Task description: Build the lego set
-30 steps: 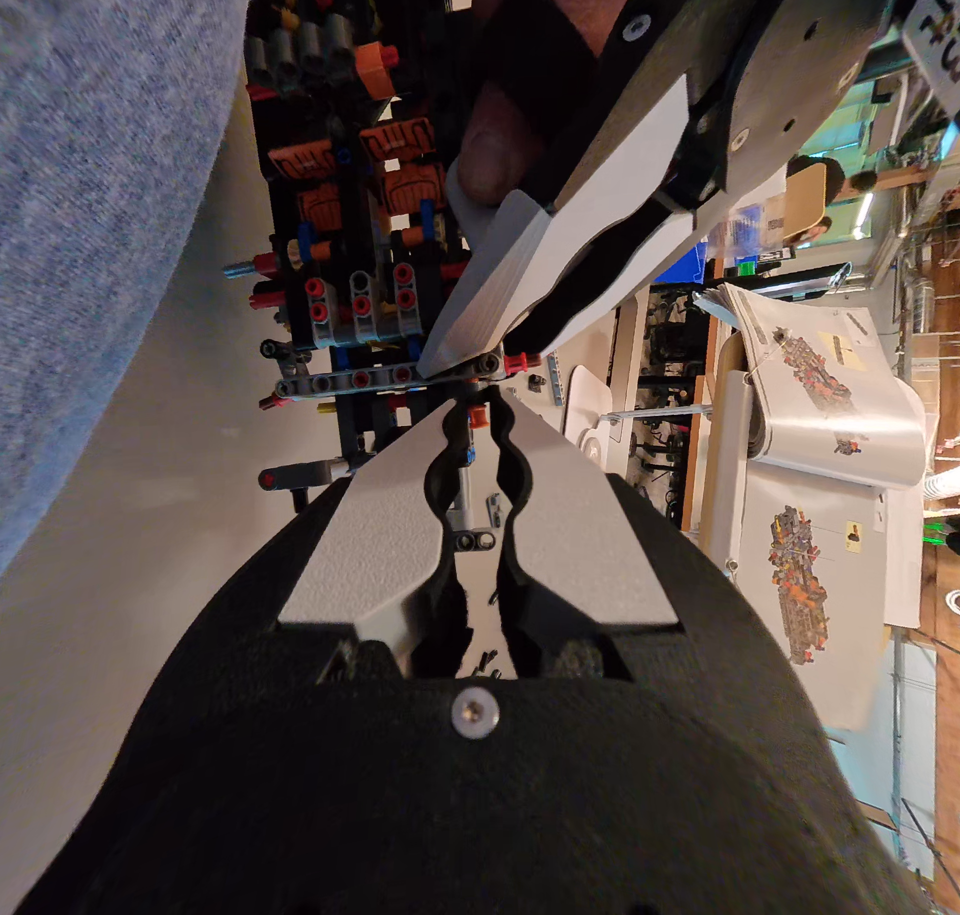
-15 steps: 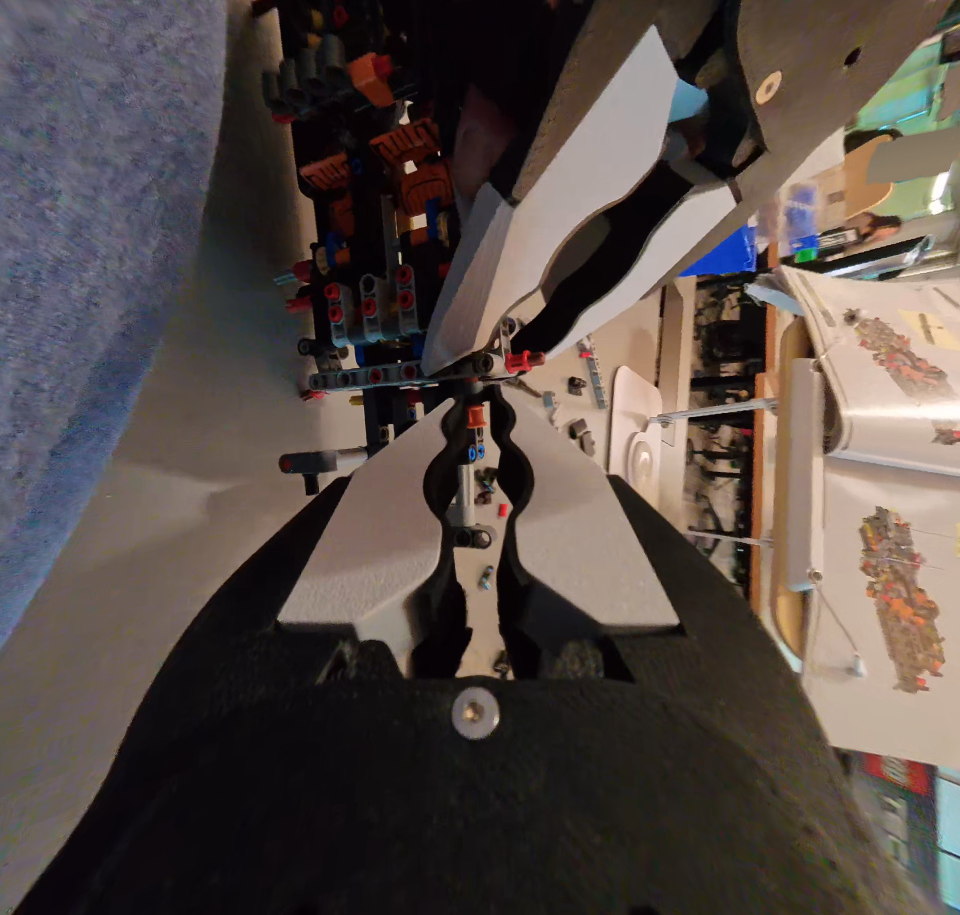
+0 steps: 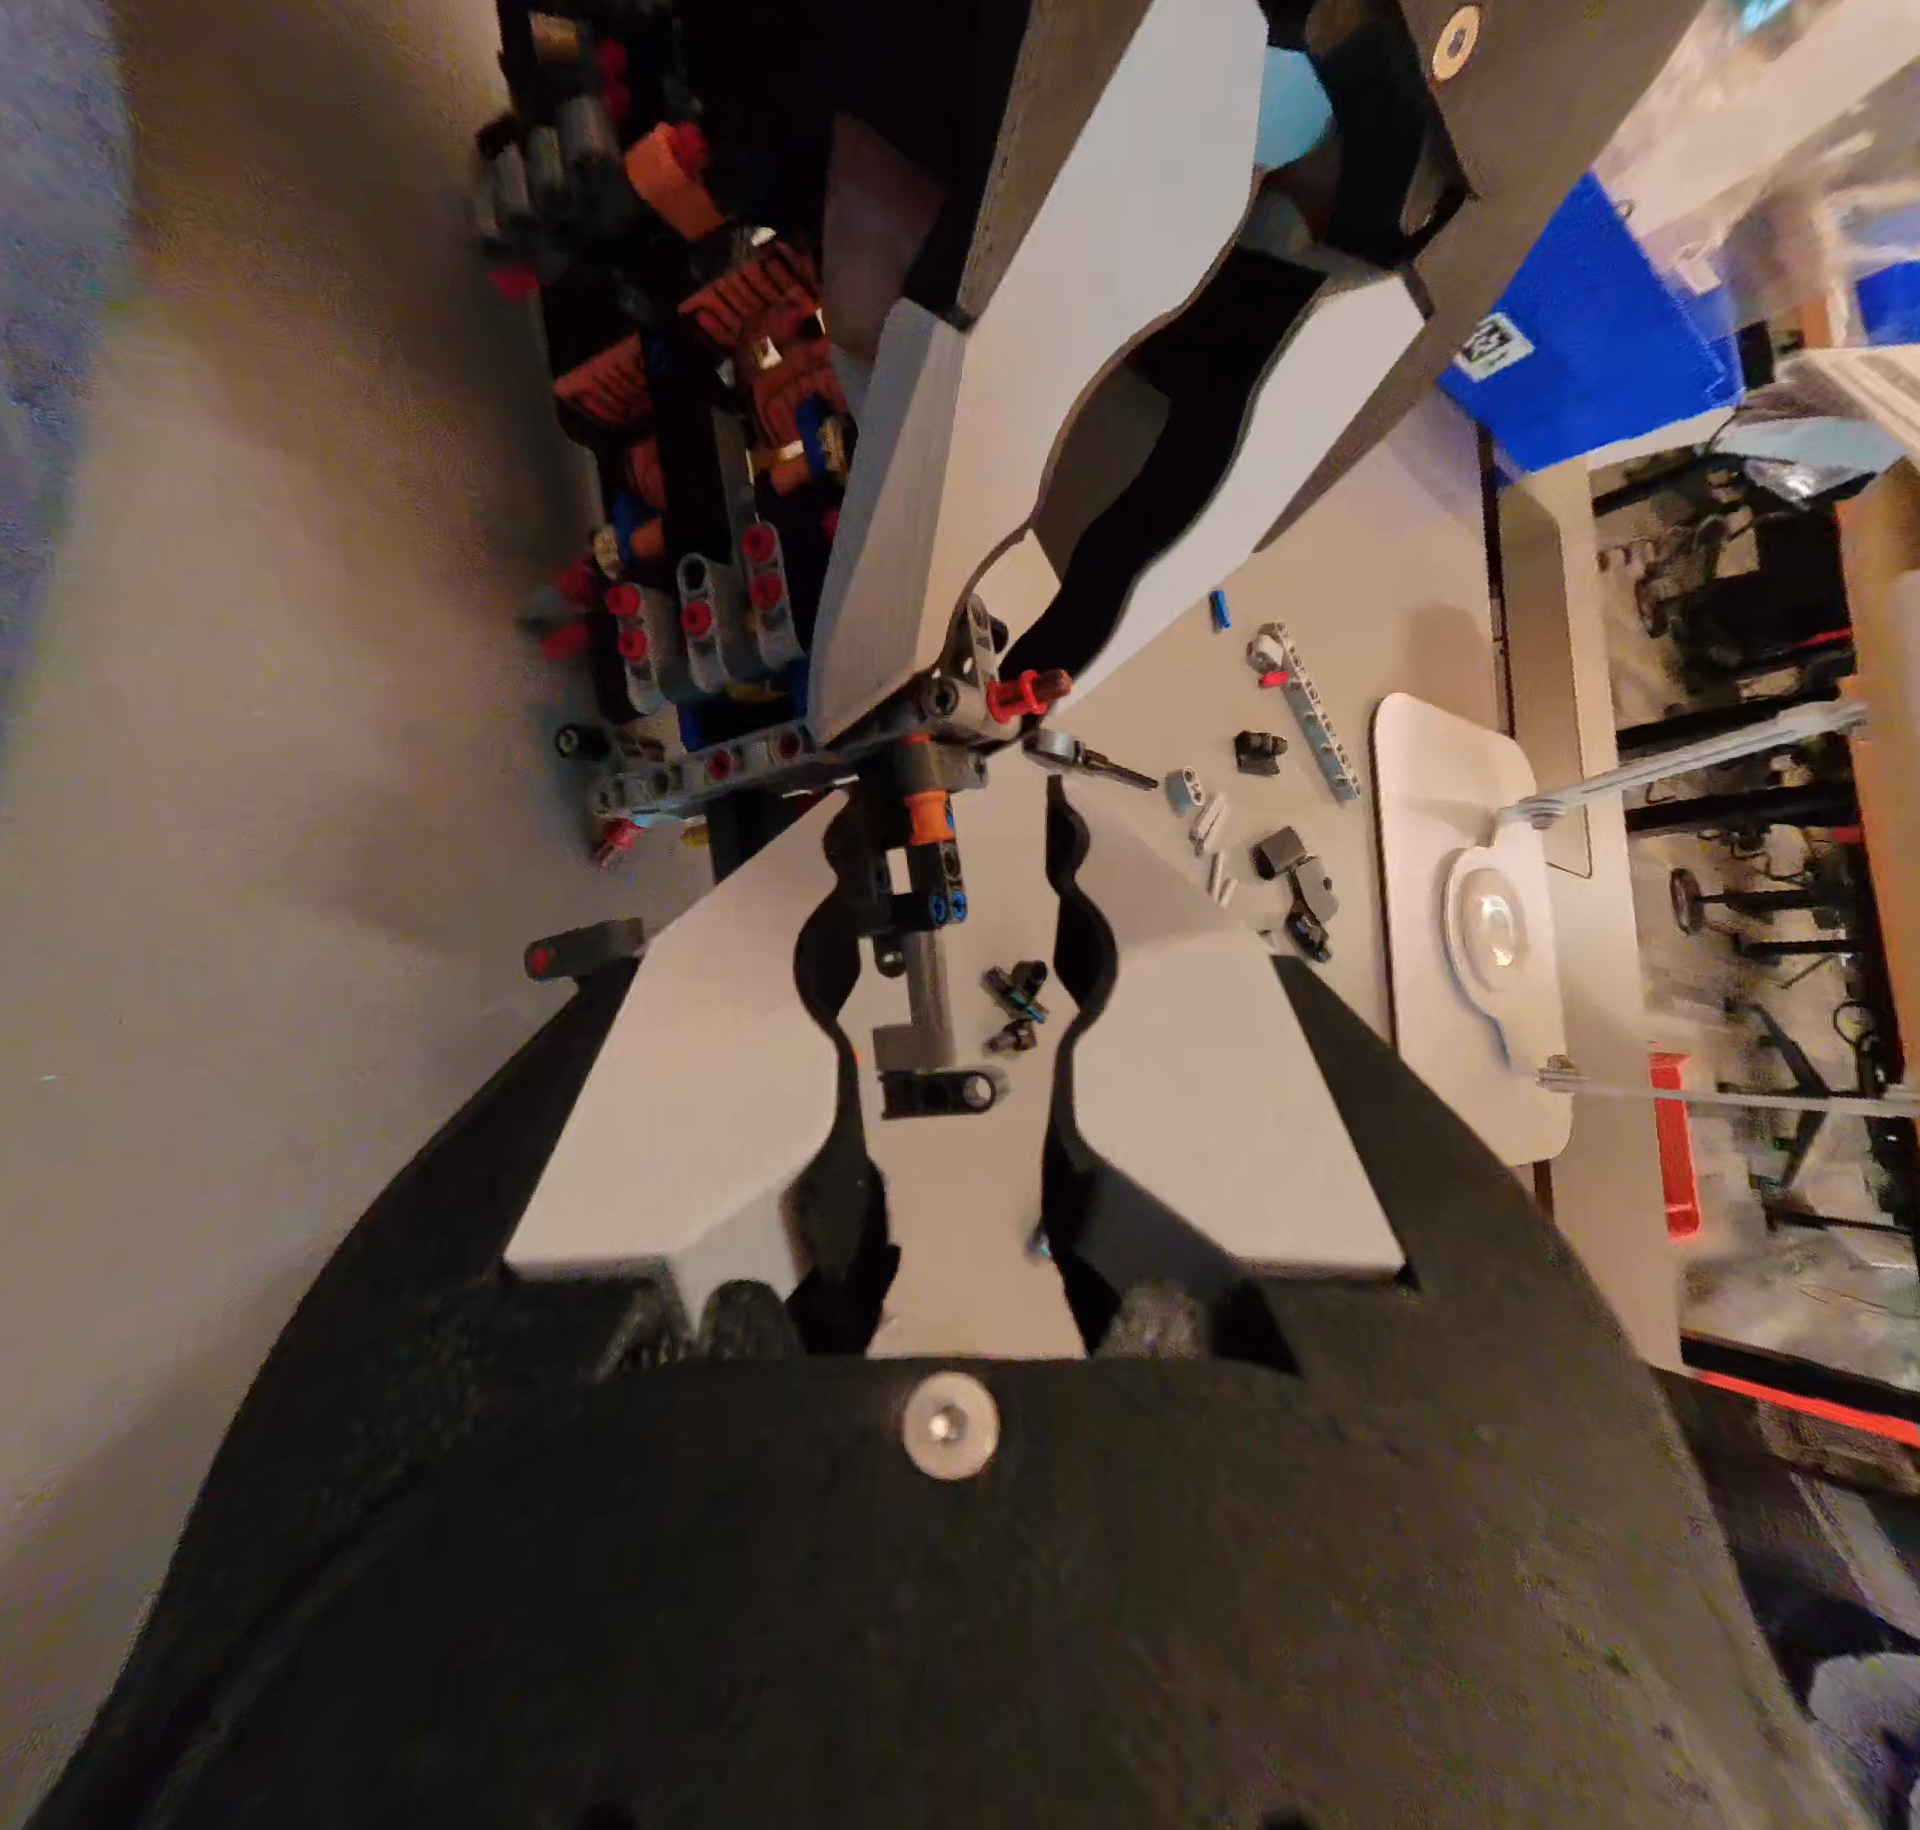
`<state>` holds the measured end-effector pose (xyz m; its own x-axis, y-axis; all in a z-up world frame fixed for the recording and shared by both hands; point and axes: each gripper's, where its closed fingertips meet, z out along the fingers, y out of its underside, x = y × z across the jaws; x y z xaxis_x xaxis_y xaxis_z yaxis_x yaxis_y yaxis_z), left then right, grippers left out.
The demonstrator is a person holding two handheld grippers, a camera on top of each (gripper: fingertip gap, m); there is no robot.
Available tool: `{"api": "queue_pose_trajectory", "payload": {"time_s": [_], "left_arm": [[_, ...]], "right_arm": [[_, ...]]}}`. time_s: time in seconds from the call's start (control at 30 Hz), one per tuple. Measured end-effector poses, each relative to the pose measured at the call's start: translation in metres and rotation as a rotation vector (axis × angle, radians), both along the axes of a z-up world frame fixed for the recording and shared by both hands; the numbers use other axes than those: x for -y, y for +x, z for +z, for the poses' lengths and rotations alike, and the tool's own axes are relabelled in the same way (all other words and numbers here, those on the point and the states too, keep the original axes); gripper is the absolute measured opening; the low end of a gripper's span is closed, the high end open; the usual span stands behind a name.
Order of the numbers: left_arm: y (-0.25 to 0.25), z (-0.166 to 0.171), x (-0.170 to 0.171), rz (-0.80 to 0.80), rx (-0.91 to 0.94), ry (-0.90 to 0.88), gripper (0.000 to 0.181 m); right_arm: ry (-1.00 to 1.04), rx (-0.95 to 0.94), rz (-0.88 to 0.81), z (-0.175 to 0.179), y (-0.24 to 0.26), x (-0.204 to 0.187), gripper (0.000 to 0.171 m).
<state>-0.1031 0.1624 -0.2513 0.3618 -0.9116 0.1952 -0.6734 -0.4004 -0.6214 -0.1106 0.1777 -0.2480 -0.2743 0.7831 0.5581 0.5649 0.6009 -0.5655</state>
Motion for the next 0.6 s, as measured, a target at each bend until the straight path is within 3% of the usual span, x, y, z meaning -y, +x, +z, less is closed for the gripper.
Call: {"api": "queue_pose_trajectory", "payload": {"time_s": [0.07,0.4,0.6], "left_arm": [[-0.002,-0.001,-0.004,-0.008,0.047,-0.045,0.028],[-0.015,-0.022,0.008,-0.173,0.19,-0.425,0.031],[-0.023,-0.051,0.008,-0.198,0.085,-0.419,0.04]], "right_arm": [[-0.013,-0.003,0.005,0.004,-0.001,-0.006,0.032],[-0.527,-0.003,0.1,-0.004,0.004,-0.001,0.015],[-0.654,-0.003,0.093,-0.013,0.002,-0.003,0.016]]}}
